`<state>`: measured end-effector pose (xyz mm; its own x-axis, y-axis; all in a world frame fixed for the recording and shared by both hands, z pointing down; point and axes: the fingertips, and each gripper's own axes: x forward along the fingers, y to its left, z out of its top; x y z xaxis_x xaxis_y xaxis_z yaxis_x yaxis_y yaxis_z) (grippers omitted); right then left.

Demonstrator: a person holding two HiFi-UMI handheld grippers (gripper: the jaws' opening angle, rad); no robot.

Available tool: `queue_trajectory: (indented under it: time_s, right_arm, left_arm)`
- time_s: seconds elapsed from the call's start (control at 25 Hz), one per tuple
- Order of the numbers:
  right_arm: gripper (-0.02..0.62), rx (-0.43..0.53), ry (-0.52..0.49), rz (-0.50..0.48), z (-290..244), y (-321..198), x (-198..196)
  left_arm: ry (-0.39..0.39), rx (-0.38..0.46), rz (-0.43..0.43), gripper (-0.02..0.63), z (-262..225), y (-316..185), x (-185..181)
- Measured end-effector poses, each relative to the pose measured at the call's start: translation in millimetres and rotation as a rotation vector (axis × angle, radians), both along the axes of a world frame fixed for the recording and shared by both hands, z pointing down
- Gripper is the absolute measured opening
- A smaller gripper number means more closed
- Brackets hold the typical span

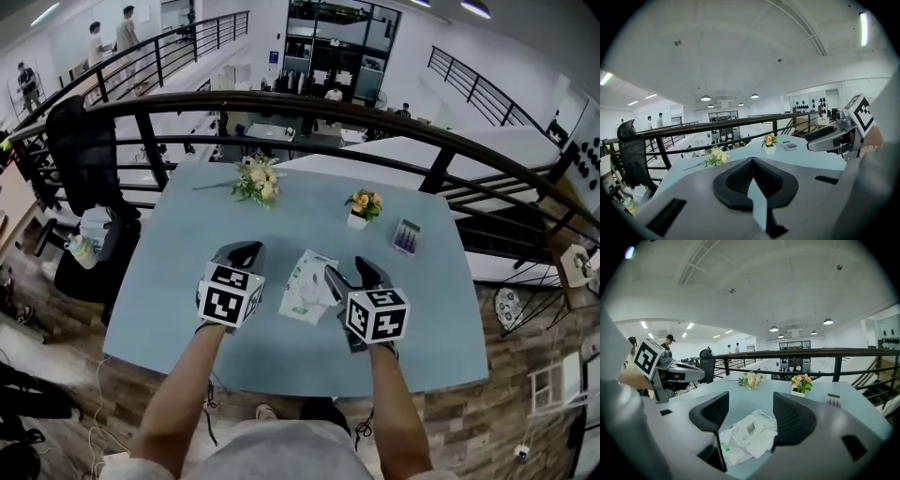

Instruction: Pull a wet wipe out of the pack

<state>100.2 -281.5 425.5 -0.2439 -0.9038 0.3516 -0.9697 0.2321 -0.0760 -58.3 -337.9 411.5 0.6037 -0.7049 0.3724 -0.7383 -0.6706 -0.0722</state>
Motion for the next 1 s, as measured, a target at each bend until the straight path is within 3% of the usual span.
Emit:
queue_trajectory:
  time_s: [1.0]
  right_arm:
    - [0.278, -0.147, 0.018, -0.076, 59.1, -14.5, -14.8]
  left_arm:
    - [0.002, -0.071, -0.030, -0.006, 37.6, -5.3, -4.3]
